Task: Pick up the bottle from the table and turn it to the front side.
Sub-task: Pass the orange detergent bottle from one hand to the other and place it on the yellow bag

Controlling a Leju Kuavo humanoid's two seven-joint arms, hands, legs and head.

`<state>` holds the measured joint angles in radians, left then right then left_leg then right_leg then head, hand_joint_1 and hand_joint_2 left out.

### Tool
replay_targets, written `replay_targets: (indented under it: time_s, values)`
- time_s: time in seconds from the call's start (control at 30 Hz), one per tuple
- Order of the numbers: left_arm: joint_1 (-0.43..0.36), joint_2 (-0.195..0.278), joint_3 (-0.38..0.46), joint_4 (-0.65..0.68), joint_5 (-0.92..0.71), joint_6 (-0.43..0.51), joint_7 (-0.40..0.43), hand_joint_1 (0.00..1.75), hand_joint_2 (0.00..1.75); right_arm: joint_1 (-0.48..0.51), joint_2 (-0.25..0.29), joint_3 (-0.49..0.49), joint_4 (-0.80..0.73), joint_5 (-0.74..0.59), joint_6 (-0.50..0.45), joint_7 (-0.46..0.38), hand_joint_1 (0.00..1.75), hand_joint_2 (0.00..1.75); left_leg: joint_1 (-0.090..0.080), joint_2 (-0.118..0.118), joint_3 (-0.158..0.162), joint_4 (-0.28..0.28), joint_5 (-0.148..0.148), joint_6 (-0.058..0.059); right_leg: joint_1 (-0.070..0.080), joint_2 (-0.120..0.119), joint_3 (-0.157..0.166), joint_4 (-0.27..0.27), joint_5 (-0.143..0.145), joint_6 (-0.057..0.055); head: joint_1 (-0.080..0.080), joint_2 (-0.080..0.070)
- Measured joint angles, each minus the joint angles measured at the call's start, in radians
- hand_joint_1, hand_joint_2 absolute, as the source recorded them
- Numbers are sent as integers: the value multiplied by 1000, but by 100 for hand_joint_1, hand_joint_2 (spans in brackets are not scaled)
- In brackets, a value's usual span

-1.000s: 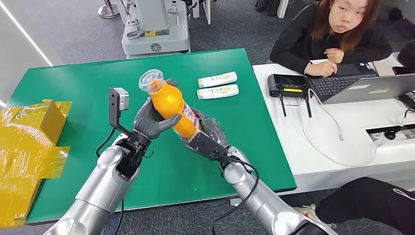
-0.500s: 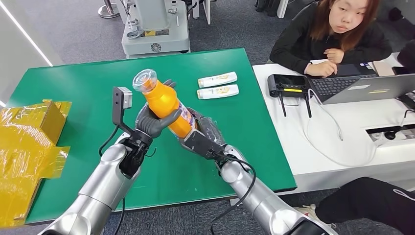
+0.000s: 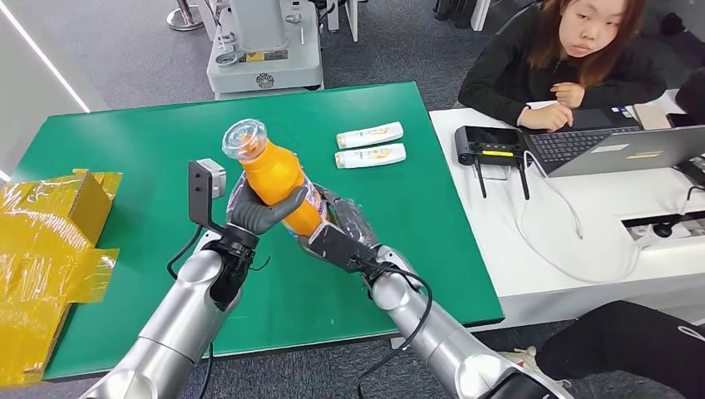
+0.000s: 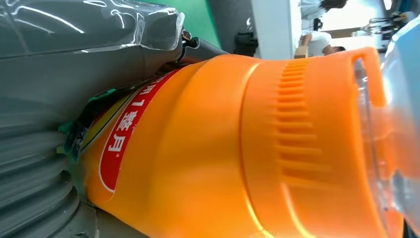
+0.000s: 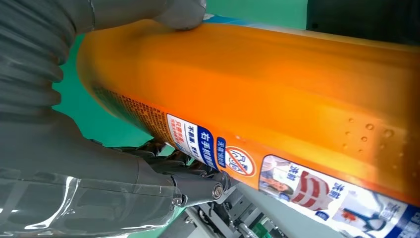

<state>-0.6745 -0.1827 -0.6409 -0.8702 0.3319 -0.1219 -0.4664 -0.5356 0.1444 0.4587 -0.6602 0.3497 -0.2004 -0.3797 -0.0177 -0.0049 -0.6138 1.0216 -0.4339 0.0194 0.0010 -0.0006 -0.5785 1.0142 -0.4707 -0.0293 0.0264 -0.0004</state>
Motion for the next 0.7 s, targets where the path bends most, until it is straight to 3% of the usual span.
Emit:
replay_targets:
  time_s: [0.03, 0.2, 0.47, 0.53, 0.7]
  values:
    - [2, 0, 0, -5, -22, 13, -16, 175, 175, -1, 1, 1, 0, -1, 2, -1, 0, 175, 0, 0, 0, 0, 0, 0, 0, 0, 0, 0, 0, 0, 0, 0]
    - [3, 26, 16, -33, -182, 114, -98, 175, 175, 13, 0, 1, -2, -26, 23, -18, 0, 175, 0, 1, 0, 0, 0, 0, 0, 1, 0, 0, 0, 0, 0, 0]
    - [-15, 98, 77, -65, -357, 155, -151, 175, 175, 67, -16, 1, -51, -46, 40, -32, 0, 175, 1, 1, 0, 0, 0, 0, 1, 1, -1, 0, 0, 0, 0, 0]
    - [-29, 129, 88, -66, -438, 218, -168, 175, 175, 90, -29, 1, -81, -54, 41, -35, 0, 175, 1, 1, 0, 0, 0, 0, 1, 2, -1, 0, 0, 0, 0, 0]
    - [-113, 265, 127, -66, -715, 372, -186, 175, 175, 188, -87, 1, -207, -72, 23, -43, 0, 175, 1, 3, 0, 0, 0, 0, 1, 3, -1, 0, 0, 0, 0, 0]
